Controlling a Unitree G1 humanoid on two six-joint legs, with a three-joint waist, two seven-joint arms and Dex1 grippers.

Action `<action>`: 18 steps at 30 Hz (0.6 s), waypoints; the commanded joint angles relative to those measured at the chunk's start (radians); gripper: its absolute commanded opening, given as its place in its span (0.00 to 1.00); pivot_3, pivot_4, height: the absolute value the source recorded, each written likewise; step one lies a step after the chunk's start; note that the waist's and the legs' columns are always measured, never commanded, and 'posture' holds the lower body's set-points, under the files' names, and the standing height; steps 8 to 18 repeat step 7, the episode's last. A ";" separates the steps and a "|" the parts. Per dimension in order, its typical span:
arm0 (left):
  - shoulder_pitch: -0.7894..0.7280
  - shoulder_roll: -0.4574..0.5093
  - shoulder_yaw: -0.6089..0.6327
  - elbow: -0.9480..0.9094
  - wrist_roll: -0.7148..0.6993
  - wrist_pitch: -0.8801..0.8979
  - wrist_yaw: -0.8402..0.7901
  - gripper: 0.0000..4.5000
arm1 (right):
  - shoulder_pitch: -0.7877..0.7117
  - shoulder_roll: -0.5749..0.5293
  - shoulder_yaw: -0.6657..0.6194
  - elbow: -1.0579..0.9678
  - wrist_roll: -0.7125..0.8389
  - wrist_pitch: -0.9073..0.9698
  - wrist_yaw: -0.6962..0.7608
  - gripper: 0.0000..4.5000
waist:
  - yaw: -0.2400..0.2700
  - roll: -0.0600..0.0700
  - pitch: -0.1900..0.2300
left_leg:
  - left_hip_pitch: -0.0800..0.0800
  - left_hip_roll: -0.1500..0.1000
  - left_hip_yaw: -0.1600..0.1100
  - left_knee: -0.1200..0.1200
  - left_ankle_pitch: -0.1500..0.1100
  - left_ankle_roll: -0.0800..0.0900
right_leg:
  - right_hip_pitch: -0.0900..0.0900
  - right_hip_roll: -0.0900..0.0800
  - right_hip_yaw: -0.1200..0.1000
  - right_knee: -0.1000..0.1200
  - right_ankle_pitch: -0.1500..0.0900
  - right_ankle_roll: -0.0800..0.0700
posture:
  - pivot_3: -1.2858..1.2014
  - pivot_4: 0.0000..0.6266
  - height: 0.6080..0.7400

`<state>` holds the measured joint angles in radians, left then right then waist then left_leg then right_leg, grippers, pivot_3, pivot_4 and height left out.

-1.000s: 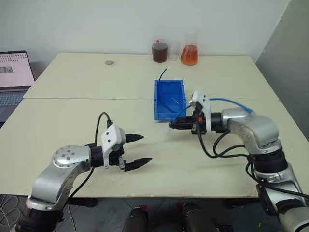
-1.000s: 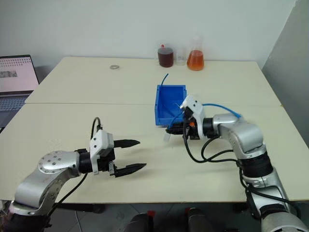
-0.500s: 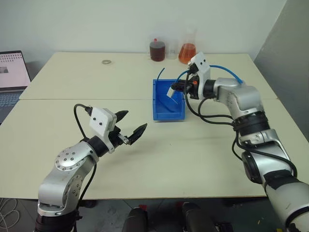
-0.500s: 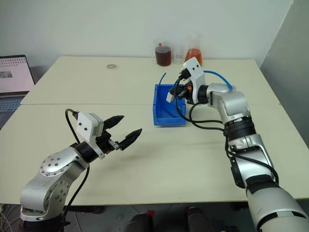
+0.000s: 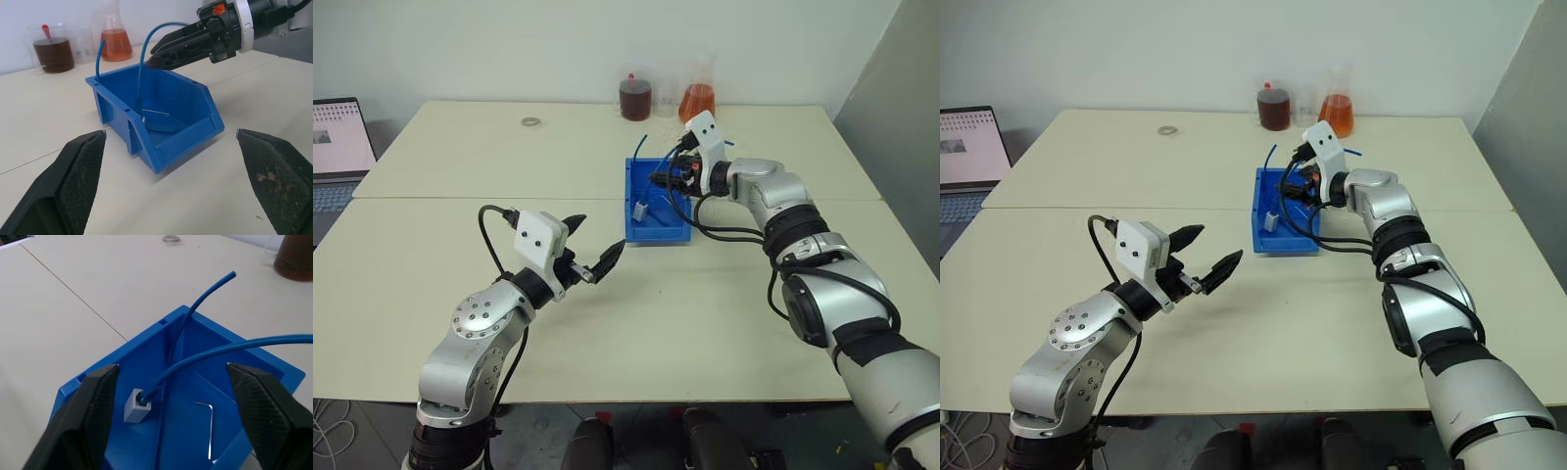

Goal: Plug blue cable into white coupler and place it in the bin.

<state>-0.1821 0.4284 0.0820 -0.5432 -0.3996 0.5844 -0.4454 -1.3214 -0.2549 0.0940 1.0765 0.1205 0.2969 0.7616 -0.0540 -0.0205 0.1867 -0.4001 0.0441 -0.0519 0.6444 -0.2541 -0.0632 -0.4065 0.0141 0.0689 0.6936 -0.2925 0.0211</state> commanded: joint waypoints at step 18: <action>-0.057 0.010 0.020 0.035 -0.003 0.037 0.029 1.00 | 0.249 -0.183 -0.055 -0.615 0.064 0.342 0.057 0.99 | 0.014 0.000 0.000 | 0.000 0.000 0.000 0.000 0.000 0.000 | 0.000 0.000 0.000 0.000 0.000 0.000 | 0.52 0.24 1.00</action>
